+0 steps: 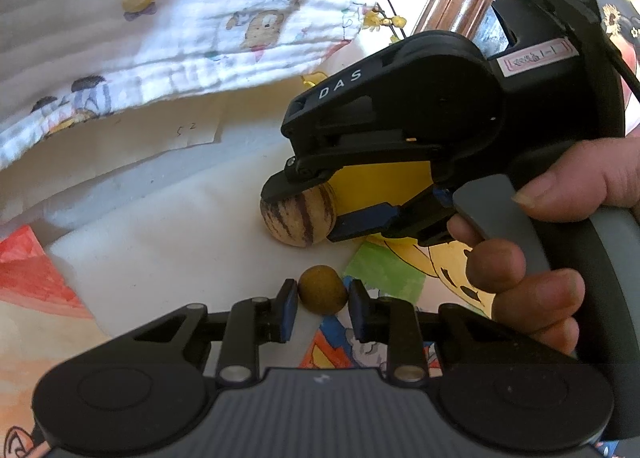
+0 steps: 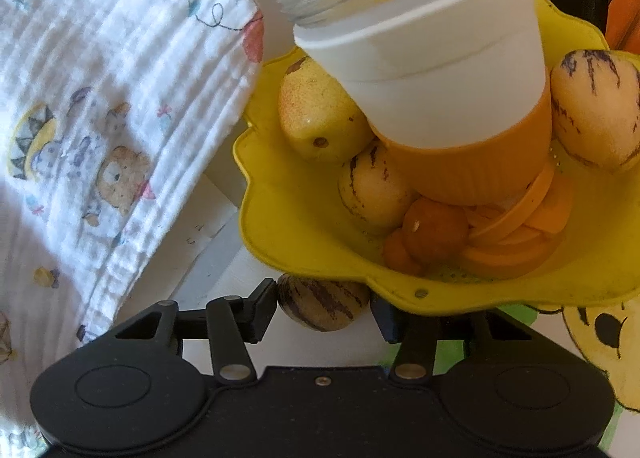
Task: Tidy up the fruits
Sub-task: 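Close the left gripper on the brown nut while the right gripper closes on the striped melon, then carry the nut with the left tool while the right tool carries the striped melon to the tray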
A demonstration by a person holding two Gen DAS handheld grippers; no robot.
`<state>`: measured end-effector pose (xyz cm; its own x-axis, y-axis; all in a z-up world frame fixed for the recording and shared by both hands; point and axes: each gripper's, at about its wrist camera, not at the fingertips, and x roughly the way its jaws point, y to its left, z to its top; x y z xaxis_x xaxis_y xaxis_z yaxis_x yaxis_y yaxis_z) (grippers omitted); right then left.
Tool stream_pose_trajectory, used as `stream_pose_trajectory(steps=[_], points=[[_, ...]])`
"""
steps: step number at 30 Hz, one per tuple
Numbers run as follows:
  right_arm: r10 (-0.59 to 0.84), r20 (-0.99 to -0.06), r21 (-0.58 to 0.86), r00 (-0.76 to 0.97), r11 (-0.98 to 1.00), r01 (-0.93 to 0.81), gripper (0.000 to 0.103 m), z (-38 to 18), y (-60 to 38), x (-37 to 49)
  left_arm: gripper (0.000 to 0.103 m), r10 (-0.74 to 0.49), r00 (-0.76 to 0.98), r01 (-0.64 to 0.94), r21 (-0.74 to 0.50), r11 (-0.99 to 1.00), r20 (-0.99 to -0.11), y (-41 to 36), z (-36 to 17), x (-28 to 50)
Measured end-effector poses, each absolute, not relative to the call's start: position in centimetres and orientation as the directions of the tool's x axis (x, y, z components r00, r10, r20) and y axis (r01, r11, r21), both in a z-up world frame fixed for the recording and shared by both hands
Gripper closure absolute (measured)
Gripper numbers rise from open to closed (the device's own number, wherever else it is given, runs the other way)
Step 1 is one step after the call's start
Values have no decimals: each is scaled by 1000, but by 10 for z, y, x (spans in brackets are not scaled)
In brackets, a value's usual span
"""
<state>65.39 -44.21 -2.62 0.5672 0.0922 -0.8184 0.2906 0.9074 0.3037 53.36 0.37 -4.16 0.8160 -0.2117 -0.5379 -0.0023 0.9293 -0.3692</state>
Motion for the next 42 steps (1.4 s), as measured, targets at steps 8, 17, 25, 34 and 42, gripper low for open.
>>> stream_pose_trajectory(steps=[8,17,25,34,42], points=[[142,-779,346,610,910,229,50,-24,-437,629,73,-202,809,-12,-360,933,-552,7,-37,521],[141,-744,368,653,902,224,50,-5,-436,587,73,-193,813,-15,-351,936,-550,9,-27,500],[119,-715,371,689,900,229,50,30,-440,532,73,-190,825,-11,-351,936,-532,10,-9,473],[108,-673,366,732,909,202,50,71,-433,457,73,-199,850,23,-343,939,-488,-1,22,433],[79,-620,334,781,927,171,50,92,-422,387,73,-212,867,65,-320,945,-450,-13,47,387]])
